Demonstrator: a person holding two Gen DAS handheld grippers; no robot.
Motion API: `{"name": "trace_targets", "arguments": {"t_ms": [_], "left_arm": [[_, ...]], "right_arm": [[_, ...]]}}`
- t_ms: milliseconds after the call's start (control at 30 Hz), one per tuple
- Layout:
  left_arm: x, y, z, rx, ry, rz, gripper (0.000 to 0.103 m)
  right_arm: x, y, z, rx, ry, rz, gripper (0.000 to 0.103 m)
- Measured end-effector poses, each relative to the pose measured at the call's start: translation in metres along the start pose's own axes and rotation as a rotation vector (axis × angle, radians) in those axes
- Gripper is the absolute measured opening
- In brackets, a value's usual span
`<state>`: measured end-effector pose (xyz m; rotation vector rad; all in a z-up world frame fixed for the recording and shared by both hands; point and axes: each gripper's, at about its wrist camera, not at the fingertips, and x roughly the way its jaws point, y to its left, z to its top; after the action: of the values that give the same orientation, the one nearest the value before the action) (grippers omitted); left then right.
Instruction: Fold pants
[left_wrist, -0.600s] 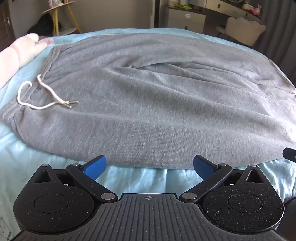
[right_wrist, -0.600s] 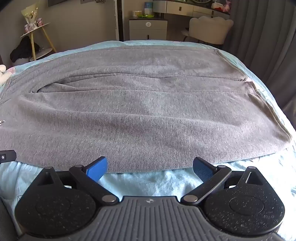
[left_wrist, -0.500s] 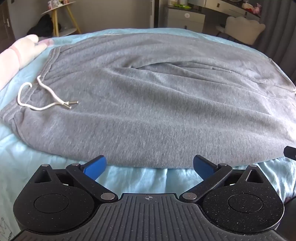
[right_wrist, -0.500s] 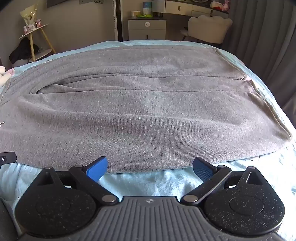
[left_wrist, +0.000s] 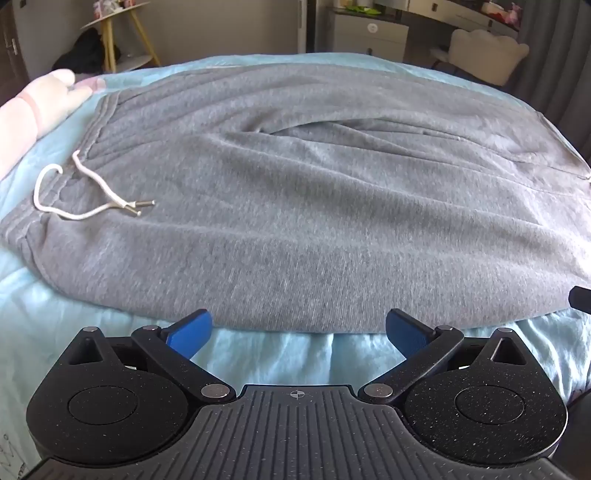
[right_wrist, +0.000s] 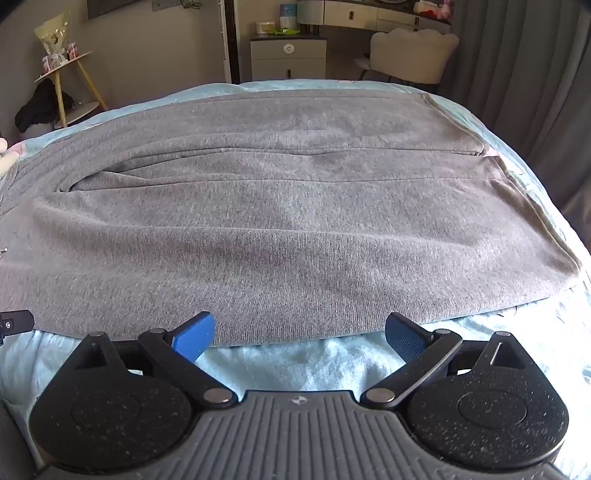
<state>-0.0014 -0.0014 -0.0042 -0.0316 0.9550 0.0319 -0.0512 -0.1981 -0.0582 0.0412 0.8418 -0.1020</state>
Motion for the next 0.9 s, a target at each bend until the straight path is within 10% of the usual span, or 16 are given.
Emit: {"name": "trace_targets", "arguments": {"t_ms": [900], "left_arm": [[0.0003, -0.0025, 0.0003, 0.012, 0.01, 0.006, 0.103]], "right_arm": [[0.0002, -0.0031, 0.0009, 0.029, -0.001, -0.002, 0.099]]}}
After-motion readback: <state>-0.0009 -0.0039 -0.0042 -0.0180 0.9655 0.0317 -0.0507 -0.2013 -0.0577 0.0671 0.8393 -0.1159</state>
